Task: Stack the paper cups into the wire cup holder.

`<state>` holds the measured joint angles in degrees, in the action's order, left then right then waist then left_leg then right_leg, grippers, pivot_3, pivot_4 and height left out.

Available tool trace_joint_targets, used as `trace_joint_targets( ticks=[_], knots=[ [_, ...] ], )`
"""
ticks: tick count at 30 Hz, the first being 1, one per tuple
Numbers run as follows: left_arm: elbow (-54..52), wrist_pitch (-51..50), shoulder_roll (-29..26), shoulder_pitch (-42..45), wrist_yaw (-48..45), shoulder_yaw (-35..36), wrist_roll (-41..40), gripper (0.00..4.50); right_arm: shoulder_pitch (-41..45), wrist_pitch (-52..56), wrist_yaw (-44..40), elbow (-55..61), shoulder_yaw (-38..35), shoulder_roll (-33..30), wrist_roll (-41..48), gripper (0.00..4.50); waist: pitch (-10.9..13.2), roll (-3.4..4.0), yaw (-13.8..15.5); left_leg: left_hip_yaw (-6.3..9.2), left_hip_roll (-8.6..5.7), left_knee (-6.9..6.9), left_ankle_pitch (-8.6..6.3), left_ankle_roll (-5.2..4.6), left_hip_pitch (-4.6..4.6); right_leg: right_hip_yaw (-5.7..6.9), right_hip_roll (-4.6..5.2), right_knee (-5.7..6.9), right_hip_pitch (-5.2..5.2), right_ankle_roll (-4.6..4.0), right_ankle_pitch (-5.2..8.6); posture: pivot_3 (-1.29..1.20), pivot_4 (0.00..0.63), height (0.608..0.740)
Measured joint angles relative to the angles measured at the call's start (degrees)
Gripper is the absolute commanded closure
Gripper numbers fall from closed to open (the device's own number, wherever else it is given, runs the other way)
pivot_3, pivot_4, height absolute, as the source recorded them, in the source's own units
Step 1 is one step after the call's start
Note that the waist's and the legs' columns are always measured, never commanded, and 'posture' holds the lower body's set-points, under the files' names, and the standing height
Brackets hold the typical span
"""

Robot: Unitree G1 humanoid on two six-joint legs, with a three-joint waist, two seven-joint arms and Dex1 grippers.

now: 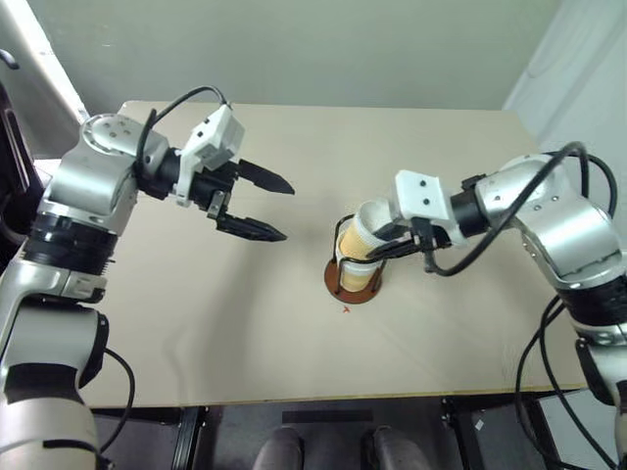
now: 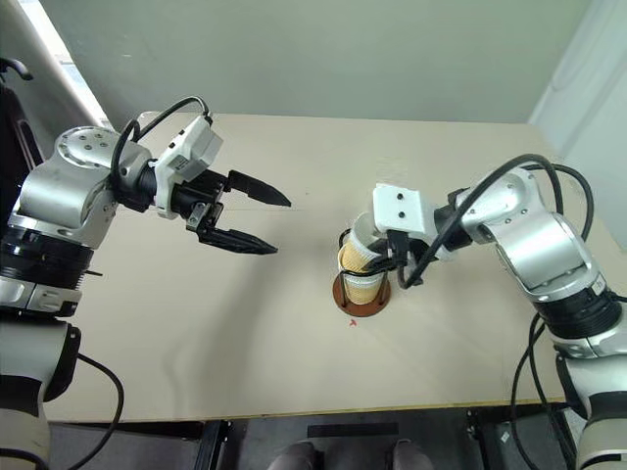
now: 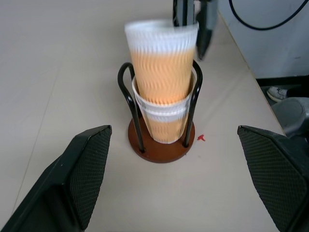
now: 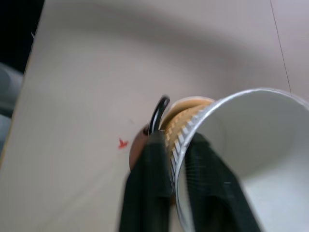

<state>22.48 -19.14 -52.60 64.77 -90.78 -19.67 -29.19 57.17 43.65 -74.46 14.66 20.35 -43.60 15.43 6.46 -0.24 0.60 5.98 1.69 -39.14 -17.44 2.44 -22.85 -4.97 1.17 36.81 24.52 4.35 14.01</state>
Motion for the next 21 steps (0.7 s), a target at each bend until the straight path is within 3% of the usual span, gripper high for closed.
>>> trace_joint_targets(
  ticks=[2, 10, 15, 21],
  knots=[
    [-0.08, -0.02, 0.05, -0.03, 0.00, 0.12, 0.16, 0.00, 1.69, 3.02, 1.00, -0.61, -2.02, 1.47, 2.29, 2.18, 0.00, 0.00, -0.03, 0.00, 0.00, 0.01, 0.00, 0.01, -0.01, 0.01, 0.00, -0.01, 0.02, 0.00, 0.00, 0.00, 0.150, 0.740],
    [-0.09, -1.16, 0.80, -1.44, 0.01, 3.06, 1.23, 0.00, 5.63, 17.05, 7.31, -1.34, -15.49, 2.52, 12.75, 2.18, 0.00, 0.00, 0.02, 0.00, -0.01, 0.04, 0.01, 0.02, -0.01, 0.03, 0.00, -0.04, 0.00, -0.04, 0.02, 0.00, 0.150, 0.740],
    [-0.39, -2.78, 1.83, -3.60, 1.37, 7.47, 1.86, 0.00, 0.52, 19.12, 15.65, -2.54, -22.04, 4.13, 14.66, 2.18, -0.01, 0.00, -0.02, 0.01, 0.00, 0.01, 0.02, 0.03, 0.03, 0.03, -0.01, 0.04, 0.00, -0.04, 0.03, 0.00, 0.150, 0.740],
    [-3.52, -5.64, 3.43, -7.74, 6.87, 12.95, 1.83, 0.00, -6.40, 15.92, 26.24, -7.61, -24.39, 6.16, 11.78, 2.18, -0.01, 0.00, 0.00, 0.00, 0.00, -0.03, 0.05, 0.07, 0.03, 0.05, -0.01, 0.13, 0.03, -0.04, 0.02, 0.00, 0.150, 0.740]
  ],
)
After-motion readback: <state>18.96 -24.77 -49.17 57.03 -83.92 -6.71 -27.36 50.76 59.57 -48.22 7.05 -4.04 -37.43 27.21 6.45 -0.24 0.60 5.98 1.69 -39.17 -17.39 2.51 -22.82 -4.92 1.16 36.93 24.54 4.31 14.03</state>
